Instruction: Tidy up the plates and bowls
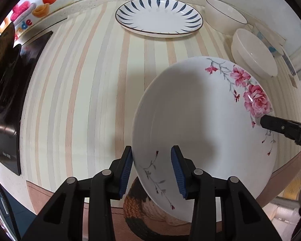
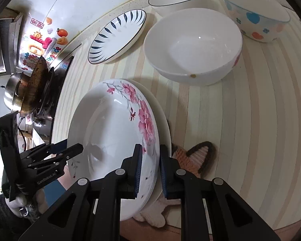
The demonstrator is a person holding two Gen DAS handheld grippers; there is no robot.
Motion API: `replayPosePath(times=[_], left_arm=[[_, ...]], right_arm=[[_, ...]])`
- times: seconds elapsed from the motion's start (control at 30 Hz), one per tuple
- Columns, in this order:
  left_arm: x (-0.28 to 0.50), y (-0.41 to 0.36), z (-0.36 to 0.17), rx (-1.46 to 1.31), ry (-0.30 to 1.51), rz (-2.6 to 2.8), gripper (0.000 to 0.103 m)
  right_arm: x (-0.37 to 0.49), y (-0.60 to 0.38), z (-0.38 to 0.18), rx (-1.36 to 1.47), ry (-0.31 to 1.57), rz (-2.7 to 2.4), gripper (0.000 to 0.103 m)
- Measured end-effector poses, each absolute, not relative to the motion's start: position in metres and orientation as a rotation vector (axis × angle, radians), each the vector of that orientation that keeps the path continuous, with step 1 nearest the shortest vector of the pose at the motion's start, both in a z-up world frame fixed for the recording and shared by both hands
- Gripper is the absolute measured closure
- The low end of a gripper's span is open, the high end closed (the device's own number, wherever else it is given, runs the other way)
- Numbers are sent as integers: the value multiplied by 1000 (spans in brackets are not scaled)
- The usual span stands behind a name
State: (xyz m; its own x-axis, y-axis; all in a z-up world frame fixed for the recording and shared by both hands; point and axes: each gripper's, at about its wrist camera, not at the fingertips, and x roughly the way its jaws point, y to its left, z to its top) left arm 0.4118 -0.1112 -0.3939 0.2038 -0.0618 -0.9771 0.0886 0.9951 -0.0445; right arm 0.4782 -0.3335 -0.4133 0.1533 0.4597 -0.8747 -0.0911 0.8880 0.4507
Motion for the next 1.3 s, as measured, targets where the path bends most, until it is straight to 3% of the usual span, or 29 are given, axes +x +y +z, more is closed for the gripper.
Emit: replayPosePath(times=[0.23, 0.27, 0.47, 0.57, 0.77, 1.03, 1.23, 1.3], left_arm=[[426, -92, -371, 4, 1359, -145, 67], [430, -88, -366, -6, 1349, -145, 66], [489, -60, -327, -48, 1266, -145, 66], [531, -50, -322, -56, 1243, -147, 66], [615, -38, -339, -59, 1269, -162, 66], [678, -40, -392, 28, 1368, -197, 66], [697, -46, -420, 3, 1423, -280, 67], [699, -51, -419, 12, 1405, -303, 76]], right_arm=[[479, -341, -406, 350, 1460, 376, 84], [481, -342, -404, 336, 1463, 360, 78], [508, -346, -368, 380, 1417, 315, 75], [539, -330, -346, 437, 1361, 327, 66], [614, -286, -347, 439, 1317, 222, 63], [679, -268, -405, 435, 1407, 70, 63], [693, -263, -425, 339, 1412, 54, 72], [695, -263, -426, 322, 1404, 58, 87]])
